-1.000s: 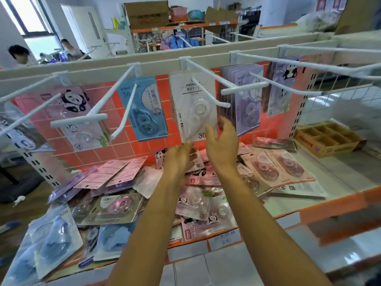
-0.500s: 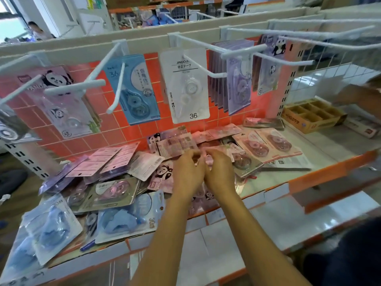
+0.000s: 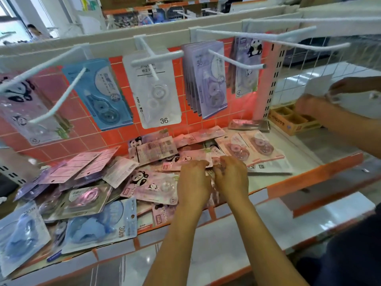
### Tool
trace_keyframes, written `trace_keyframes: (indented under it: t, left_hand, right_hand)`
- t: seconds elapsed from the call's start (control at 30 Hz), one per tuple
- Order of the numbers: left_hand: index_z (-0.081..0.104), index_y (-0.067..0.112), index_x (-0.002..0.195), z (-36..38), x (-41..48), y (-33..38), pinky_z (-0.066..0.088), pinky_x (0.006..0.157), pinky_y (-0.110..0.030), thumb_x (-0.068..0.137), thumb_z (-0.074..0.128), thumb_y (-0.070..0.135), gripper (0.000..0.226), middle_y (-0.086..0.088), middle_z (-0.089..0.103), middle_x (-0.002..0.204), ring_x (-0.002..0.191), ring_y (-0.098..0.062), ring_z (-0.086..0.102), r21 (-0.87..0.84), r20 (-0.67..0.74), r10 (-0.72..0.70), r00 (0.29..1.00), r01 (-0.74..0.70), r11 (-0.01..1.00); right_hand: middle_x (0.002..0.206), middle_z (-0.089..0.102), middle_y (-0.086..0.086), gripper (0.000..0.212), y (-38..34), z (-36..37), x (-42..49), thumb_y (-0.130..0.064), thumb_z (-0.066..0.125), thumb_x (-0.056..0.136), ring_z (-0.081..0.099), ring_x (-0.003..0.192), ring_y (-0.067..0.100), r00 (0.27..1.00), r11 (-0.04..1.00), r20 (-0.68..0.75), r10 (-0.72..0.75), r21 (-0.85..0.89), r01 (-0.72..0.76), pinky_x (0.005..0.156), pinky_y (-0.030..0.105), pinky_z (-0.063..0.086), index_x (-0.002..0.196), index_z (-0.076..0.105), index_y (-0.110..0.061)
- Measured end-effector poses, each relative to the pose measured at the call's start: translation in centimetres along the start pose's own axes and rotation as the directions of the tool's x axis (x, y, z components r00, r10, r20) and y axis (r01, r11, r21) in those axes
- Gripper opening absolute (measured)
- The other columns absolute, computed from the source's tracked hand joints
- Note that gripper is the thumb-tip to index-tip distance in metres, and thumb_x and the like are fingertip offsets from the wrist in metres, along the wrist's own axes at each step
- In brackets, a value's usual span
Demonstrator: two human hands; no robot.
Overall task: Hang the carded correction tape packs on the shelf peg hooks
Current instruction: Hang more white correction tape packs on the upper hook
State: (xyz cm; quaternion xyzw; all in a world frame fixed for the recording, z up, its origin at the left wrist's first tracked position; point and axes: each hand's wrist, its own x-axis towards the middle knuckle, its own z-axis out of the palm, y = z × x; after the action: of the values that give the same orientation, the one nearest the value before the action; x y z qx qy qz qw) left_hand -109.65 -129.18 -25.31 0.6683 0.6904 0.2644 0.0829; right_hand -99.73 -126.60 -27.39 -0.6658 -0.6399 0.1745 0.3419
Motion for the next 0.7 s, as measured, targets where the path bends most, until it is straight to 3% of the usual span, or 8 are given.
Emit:
trace_keyframes:
  t: [0.07,0.2,0.33,0.53,0.7]
  left_hand:
    - [0.068,0.016,0.114,1.0,0.0,0.5,0.047,0.084,-0.039,0.082,0.058,0.005,0.035,-0.011,0.067,0.11,0.105,-0.03,0.058,0.031,-0.001,-0.001,1.0,0.001,1.0]
    - [0.068,0.018,0.113,2.7,0.0,1.3,0.047,0.077,-0.039,0.088,0.053,0.013,0.03,-0.012,0.066,0.105,0.098,-0.03,0.06,0.118,0.075,-0.027,0.997,0.018,0.993]
    - [0.066,0.018,0.088,4.0,-0.2,1.7,0.043,0.064,-0.034,0.086,0.058,0.024,0.01,-0.008,0.069,0.091,0.088,-0.03,0.064,0.157,0.101,-0.066,0.993,0.049,0.986]
    - [0.07,0.018,0.093,4.9,-0.6,1.8,0.046,0.07,-0.035,0.087,0.058,0.029,0.017,-0.008,0.069,0.095,0.092,-0.029,0.061,0.172,0.055,-0.065,0.996,0.055,0.984]
    - [0.069,0.016,0.093,4.4,-1.1,2.4,0.041,0.067,-0.033,0.085,0.059,0.023,0.015,-0.01,0.069,0.093,0.092,-0.03,0.061,0.155,0.061,-0.093,0.994,0.082,0.984]
  right_hand:
    - [0.104,0.066,0.015,0.022,1.3,-0.2,0.8,-0.019,0.057,0.083,0.056,0.102,0.036,1.0,1.0,0.015,0.016,-0.018,-0.016,0.084,0.037,0.038,0.1,0.066,-0.006]
    - [0.123,0.058,0.013,0.032,3.0,-1.2,1.7,-0.027,0.053,0.094,0.047,0.116,0.033,0.993,0.995,0.071,0.096,-0.019,-0.095,0.091,0.035,0.034,0.12,0.059,-0.01]
    - [0.121,0.06,0.015,0.033,3.7,-1.6,2.1,-0.024,0.055,0.093,0.049,0.115,0.033,0.98,0.993,0.163,0.117,0.011,-0.12,0.094,0.036,0.037,0.121,0.058,-0.007]
    - [0.12,0.062,0.013,0.036,4.7,-2.4,2.7,-0.023,0.06,0.091,0.057,0.11,0.029,0.953,0.947,0.224,0.203,0.202,-0.249,0.091,0.034,0.044,0.124,0.058,-0.008]
    - [0.107,0.068,0.008,0.025,5.2,-2.9,3.2,-0.021,0.063,0.088,0.064,0.095,0.028,0.91,0.829,0.268,0.315,0.389,-0.402,0.088,0.048,0.052,0.112,0.062,-0.016]
